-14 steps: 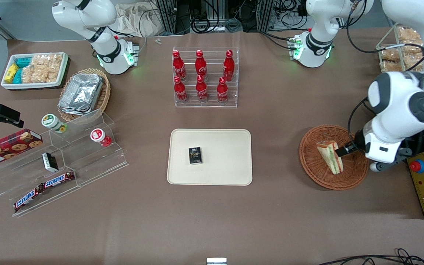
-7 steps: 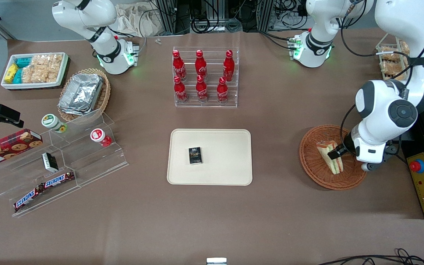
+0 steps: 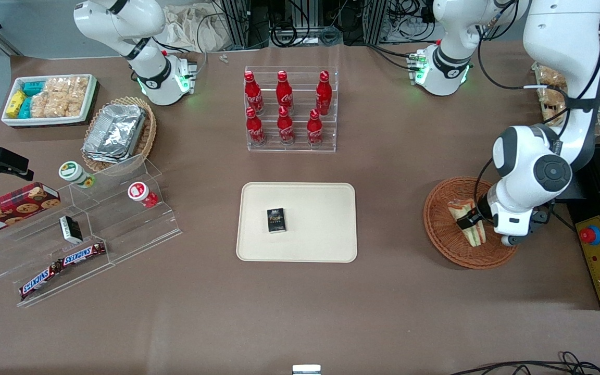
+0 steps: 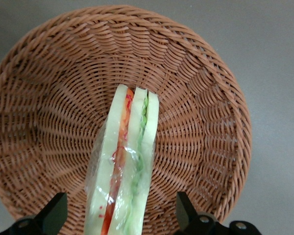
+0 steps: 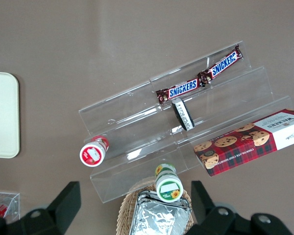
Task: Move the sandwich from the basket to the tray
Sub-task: 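Lower the left gripper and grasp the wrapped sandwich upright, then lift the sandwich and carry it with the left gripper to the cream tray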
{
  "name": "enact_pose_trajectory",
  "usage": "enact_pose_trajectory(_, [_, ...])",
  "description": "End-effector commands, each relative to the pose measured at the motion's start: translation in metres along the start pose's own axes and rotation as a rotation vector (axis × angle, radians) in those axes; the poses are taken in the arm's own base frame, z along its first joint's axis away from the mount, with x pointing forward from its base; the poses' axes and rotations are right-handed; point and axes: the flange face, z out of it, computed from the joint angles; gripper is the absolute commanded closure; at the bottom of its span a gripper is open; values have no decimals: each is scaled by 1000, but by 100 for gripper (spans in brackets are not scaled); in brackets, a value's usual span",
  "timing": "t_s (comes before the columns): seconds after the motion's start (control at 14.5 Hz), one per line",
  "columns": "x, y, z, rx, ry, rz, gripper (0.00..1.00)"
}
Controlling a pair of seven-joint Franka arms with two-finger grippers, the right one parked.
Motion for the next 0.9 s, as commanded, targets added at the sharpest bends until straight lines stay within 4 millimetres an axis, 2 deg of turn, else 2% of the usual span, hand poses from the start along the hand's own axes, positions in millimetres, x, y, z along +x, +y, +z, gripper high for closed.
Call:
enact_pose_trajectory(0.0, [-8, -5, 16, -1, 14, -8, 0])
enact_pose_trajectory(0.07, [-7, -5, 22, 3, 10, -8, 1])
enact_pose_trajectory(0.14, [-8, -4, 24, 3, 11, -7, 18])
enact_pose_trajectory(0.28, [-9, -5, 26, 4, 10, -5, 80])
enact_pose_trajectory(0.34, [-9, -6, 24, 4, 10, -7, 97])
enact_pose_trajectory(0.41, [-9, -6, 21, 3, 11, -9, 100])
enact_pose_trajectory(0.62, [-7, -2, 1, -1, 18, -1, 100])
enact_pose_trajectory(0.69, [-6, -1, -14, -2, 19, 2, 100])
enact_pose_trajectory(0.83, [-4, 8, -60, 11, 5, 23, 100])
